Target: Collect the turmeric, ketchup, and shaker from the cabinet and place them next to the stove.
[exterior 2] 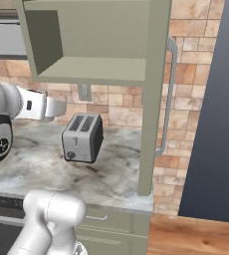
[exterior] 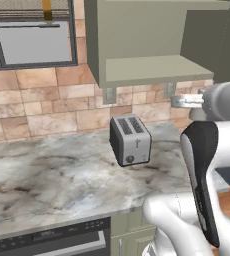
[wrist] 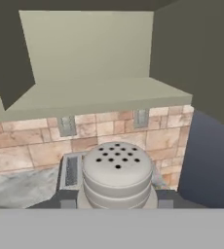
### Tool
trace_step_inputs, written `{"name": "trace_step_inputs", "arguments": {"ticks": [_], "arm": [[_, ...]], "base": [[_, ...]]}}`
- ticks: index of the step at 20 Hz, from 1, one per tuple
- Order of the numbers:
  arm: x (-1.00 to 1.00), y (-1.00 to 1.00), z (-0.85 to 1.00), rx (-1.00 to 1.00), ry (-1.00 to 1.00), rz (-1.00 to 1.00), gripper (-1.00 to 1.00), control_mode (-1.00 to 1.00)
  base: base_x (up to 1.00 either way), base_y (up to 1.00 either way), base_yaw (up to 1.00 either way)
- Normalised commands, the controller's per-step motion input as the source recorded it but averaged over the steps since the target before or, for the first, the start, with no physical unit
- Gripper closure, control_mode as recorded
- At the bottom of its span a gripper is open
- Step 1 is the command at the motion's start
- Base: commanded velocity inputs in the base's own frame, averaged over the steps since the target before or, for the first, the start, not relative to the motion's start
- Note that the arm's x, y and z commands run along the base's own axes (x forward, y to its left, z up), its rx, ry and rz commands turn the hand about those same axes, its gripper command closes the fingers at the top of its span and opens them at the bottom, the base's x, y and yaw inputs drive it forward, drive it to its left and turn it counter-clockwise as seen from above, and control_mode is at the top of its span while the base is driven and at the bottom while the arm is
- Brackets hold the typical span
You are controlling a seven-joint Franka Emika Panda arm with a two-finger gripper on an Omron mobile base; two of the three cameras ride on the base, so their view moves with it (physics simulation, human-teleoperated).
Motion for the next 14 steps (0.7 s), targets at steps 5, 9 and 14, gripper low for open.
{"name": "trace_step_inputs", "arguments": {"ticks": [5, 9, 14], "arm": [[-0.4, 0.22, -0.05, 0.0, 0.0, 0.09, 1.0, 1.0], [0.0, 0.0, 0.0, 0.0, 0.0, 0.0, 1.0, 1.0], [0.0, 0.0, 0.0, 0.0, 0.0, 0.0, 1.0, 1.0]], "base": [[-0.56, 0.38, 0.17], [-0.68, 0.71, 0.34], [-0.38, 0.72, 0.4]]}}
